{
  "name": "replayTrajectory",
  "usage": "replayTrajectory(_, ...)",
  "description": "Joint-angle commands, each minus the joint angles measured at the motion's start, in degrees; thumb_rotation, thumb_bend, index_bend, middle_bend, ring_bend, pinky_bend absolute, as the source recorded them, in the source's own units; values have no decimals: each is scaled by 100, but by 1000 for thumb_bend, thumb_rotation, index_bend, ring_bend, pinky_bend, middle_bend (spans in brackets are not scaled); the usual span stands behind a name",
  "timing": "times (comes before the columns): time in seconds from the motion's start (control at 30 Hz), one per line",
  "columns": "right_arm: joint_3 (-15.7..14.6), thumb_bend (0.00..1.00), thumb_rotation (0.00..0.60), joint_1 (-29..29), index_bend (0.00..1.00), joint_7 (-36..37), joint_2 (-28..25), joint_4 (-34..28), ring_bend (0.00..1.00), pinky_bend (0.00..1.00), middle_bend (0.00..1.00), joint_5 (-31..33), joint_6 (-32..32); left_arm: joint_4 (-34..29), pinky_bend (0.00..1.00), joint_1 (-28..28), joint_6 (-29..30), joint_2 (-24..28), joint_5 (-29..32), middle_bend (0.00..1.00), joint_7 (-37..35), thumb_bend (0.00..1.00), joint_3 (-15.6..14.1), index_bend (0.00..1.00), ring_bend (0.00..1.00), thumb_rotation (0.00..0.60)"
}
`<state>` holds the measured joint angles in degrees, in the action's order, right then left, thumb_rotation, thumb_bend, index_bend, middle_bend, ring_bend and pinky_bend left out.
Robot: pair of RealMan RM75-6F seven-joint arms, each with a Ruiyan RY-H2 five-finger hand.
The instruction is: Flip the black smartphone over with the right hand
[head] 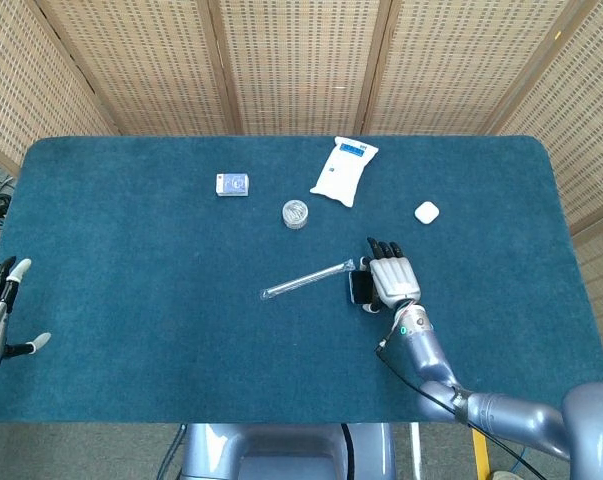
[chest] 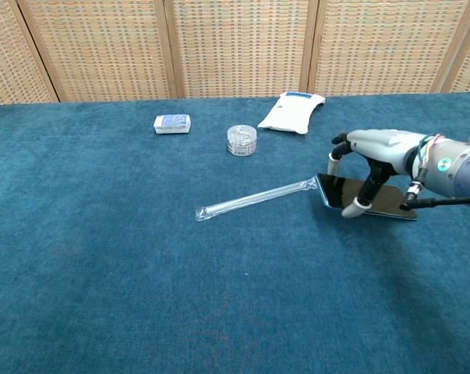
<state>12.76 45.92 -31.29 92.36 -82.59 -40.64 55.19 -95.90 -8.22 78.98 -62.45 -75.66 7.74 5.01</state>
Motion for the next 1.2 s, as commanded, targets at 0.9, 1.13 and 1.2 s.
replayTrajectory(0.9, 43, 260, 600, -1211, 0, 4040, -1557, -572, 0, 0, 0, -2304, -401, -41, 0, -7, 16, -6, -74, 0, 59, 0, -49, 0, 0, 600)
replayTrajectory(1.13, -179, 260, 600, -1471, 0, 4622, -2147, -120, 0, 0, 0, -2837, -484, -95, 0, 30, 105, 27, -129, 0, 19, 0, -53, 0, 0, 600)
replayTrajectory(1.2, -245, 260, 600, -1572, 0, 4862, -2276, 52, 0, 0, 0, -2944, -486, -105, 0, 42, 126, 40, -158, 0, -1, 0, -64, 0, 0, 600)
